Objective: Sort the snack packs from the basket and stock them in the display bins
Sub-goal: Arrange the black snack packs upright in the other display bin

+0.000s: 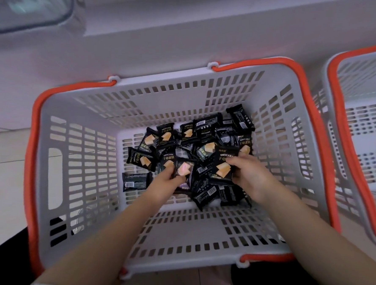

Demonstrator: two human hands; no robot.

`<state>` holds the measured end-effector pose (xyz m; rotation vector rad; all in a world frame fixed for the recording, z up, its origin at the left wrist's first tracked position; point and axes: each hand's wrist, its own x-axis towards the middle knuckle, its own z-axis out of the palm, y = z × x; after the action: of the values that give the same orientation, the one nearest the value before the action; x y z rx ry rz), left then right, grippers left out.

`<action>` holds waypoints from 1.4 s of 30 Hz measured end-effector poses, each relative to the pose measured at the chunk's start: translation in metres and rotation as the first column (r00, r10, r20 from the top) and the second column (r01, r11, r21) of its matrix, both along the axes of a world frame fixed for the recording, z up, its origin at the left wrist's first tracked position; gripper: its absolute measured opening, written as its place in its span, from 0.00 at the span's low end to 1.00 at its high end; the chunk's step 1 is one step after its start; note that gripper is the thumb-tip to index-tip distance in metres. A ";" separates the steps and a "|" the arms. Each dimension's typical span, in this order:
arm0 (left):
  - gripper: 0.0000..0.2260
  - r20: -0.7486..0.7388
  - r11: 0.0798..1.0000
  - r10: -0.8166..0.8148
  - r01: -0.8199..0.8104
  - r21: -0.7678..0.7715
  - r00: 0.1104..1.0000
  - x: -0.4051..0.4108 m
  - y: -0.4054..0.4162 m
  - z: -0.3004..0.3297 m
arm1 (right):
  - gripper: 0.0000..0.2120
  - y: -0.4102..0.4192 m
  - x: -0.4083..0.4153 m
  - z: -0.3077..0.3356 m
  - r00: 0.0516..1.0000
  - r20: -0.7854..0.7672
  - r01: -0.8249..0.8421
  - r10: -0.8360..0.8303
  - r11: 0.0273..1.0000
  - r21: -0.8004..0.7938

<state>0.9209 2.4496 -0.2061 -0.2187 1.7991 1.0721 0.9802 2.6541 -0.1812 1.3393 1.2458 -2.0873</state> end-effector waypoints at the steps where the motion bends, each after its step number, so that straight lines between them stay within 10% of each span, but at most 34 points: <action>1: 0.07 -0.010 0.999 0.012 -0.012 0.045 1.000 -0.002 0.002 0.005 | 0.09 0.002 0.001 0.000 0.999 -0.007 -0.043 0.043 0.996 0.080; 6: 0.11 -0.042 0.958 -0.260 0.264 0.116 0.965 -0.008 0.001 0.017 | 0.11 0.006 0.002 -0.001 0.974 -0.029 -0.196 0.224 0.903 0.382; 8: 0.12 -0.098 0.800 -0.592 0.598 0.049 0.800 -0.010 0.001 0.021 | 0.08 0.009 -0.001 -0.001 0.954 -0.089 -0.219 0.285 0.870 0.441; 10: 0.14 -0.184 0.626 -0.772 0.778 -0.054 0.608 -0.012 0.003 0.024 | 0.07 0.010 -0.004 -0.001 0.873 -0.096 -0.362 0.479 0.767 0.530; 15: 0.11 -0.214 0.577 -0.802 0.816 -0.037 0.558 -0.013 0.011 0.024 | 0.14 -0.005 -0.008 -0.008 0.580 0.013 -0.677 0.815 0.472 0.565; 21: 0.15 -0.373 0.761 -0.639 0.626 -0.173 0.673 -0.009 0.012 0.019 | 0.15 -0.020 -0.005 -0.010 0.558 -0.064 -0.765 0.827 0.543 0.346; 27: 0.15 -0.377 0.984 -0.136 0.082 -0.155 0.916 -0.007 0.011 0.006 | 0.20 -0.015 -0.001 -0.018 0.628 -0.061 -0.752 0.776 0.625 0.209; 35: 0.23 -0.211 0.828 -0.231 0.078 -0.555 0.950 -0.021 0.012 -0.040 | 0.04 -0.007 -0.005 -0.026 0.885 0.039 -0.458 0.463 0.854 0.246; 42: 0.32 -0.184 0.698 -0.212 0.017 -0.716 0.960 -0.022 0.038 -0.052 | 0.10 -0.008 0.002 -0.029 0.886 0.048 -0.460 0.462 0.858 0.228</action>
<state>0.8992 2.4871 -0.2581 -0.4386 2.3717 0.2567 0.9820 2.6465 -0.2104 0.9845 1.6668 -1.6487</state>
